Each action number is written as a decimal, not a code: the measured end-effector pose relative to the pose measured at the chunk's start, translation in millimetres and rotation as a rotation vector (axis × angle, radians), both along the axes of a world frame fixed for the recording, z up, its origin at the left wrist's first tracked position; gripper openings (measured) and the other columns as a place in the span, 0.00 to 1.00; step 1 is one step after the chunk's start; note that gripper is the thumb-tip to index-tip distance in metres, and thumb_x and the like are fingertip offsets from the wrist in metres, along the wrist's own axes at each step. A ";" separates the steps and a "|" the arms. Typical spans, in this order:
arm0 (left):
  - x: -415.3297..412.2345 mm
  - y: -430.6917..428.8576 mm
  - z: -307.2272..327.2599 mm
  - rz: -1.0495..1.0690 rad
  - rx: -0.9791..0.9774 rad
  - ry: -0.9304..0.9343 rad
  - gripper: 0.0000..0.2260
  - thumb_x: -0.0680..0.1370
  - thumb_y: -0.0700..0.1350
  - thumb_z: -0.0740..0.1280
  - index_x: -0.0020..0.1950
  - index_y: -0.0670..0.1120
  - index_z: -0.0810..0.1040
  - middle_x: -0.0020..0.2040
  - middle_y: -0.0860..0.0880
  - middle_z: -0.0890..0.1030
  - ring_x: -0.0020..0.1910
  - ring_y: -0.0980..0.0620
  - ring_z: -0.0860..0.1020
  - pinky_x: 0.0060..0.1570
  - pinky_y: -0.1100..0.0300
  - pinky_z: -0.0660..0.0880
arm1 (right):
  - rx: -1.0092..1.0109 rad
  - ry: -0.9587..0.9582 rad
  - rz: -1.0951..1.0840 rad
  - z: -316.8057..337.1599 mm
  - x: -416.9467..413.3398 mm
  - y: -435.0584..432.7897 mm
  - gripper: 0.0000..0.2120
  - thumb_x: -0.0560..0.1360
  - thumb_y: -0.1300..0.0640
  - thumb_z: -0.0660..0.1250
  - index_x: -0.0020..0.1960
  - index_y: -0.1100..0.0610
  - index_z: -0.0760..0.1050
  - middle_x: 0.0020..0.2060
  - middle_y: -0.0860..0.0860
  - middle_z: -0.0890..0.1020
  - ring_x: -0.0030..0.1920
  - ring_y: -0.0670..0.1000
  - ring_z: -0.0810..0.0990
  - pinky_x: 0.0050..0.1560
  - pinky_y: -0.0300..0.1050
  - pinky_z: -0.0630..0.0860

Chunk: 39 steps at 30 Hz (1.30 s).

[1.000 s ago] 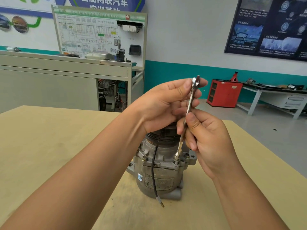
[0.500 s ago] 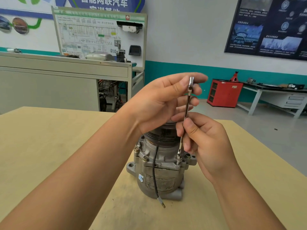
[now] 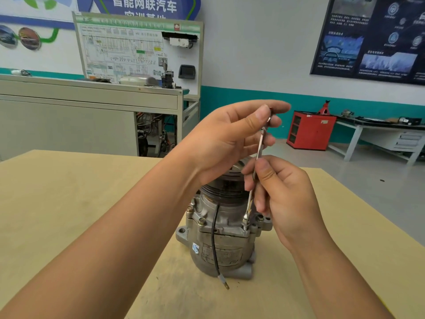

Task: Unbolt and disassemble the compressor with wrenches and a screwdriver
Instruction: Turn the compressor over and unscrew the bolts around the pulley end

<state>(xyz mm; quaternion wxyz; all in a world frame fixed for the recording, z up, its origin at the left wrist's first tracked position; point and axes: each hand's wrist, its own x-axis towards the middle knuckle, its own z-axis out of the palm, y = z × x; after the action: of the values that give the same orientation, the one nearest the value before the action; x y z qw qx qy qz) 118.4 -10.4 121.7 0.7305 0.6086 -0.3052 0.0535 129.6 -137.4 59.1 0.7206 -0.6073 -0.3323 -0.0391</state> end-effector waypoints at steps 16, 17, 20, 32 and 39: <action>-3.8 10.9 -2.8 -0.147 -0.007 0.081 0.18 0.81 0.51 0.52 0.56 0.45 0.78 0.43 0.52 0.83 0.41 0.55 0.82 0.37 0.64 0.75 | -0.001 -0.056 -0.036 -1.5 0.2 1.4 0.10 0.74 0.55 0.64 0.39 0.46 0.82 0.28 0.52 0.78 0.19 0.43 0.66 0.21 0.33 0.64; -2.9 11.9 -5.3 -0.120 -0.027 0.083 0.15 0.80 0.48 0.54 0.54 0.45 0.79 0.41 0.52 0.83 0.40 0.55 0.81 0.39 0.62 0.74 | -0.005 -0.051 -0.016 -1.8 -0.7 1.2 0.10 0.73 0.54 0.63 0.39 0.46 0.82 0.29 0.50 0.78 0.20 0.43 0.67 0.22 0.33 0.64; -4.2 10.2 -9.2 0.006 -0.071 0.054 0.10 0.77 0.42 0.62 0.45 0.46 0.83 0.36 0.51 0.81 0.36 0.55 0.80 0.49 0.53 0.71 | -0.023 -0.058 0.018 -1.6 -3.5 -0.2 0.09 0.73 0.51 0.62 0.40 0.45 0.81 0.30 0.47 0.78 0.21 0.44 0.68 0.22 0.33 0.65; -77.3 -13.8 -100.5 0.981 0.613 -0.227 0.08 0.67 0.57 0.73 0.41 0.57 0.81 0.35 0.59 0.77 0.33 0.64 0.73 0.33 0.74 0.65 | -0.007 -0.120 -0.032 -1.3 -3.2 -14.4 0.10 0.70 0.41 0.63 0.41 0.46 0.79 0.34 0.50 0.81 0.22 0.46 0.71 0.22 0.36 0.67; -57.9 -25.8 -109.7 1.080 0.885 -0.074 0.17 0.74 0.61 0.64 0.62 0.61 0.73 0.32 0.56 0.70 0.38 0.57 0.72 0.40 0.66 0.67 | 0.065 -0.080 -0.007 -6.5 -0.9 -16.8 0.11 0.75 0.50 0.59 0.42 0.47 0.80 0.35 0.53 0.82 0.22 0.46 0.70 0.23 0.36 0.67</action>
<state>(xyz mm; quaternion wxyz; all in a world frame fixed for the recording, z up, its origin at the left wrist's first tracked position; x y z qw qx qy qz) 60.5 -36.2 12.0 0.2745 0.9132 0.0223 0.3004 128.8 -154.2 52.5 0.7259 -0.5827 -0.3572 -0.0764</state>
